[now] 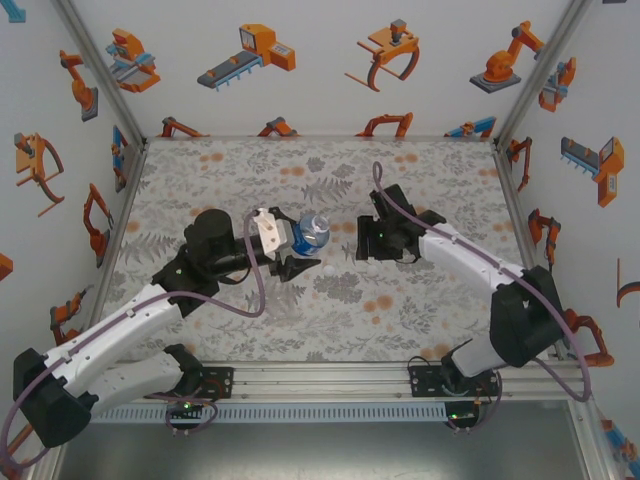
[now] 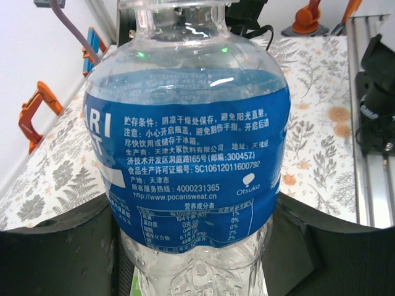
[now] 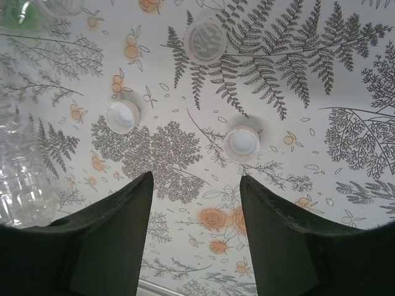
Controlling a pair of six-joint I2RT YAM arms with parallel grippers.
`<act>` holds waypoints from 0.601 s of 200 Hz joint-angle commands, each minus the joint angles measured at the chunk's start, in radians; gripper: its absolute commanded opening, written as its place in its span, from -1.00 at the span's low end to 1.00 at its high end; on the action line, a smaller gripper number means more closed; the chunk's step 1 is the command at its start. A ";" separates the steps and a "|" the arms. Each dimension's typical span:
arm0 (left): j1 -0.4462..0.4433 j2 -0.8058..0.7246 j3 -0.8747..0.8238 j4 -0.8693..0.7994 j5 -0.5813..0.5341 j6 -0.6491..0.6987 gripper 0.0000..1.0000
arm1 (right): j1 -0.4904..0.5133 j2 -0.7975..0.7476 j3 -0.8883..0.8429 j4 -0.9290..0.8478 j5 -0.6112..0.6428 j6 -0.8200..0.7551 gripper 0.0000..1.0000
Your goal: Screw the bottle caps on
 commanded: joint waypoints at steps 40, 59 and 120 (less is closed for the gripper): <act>0.014 -0.048 -0.096 0.150 -0.063 -0.032 -1.00 | -0.005 0.075 -0.016 -0.016 0.006 0.017 0.00; 0.033 -0.052 -0.124 0.205 -0.065 -0.069 -1.00 | -0.005 0.085 -0.018 -0.017 0.027 0.016 -0.01; 0.103 -0.069 -0.158 0.271 -0.045 -0.167 -1.00 | -0.008 0.132 -0.022 -0.003 0.044 0.013 -0.01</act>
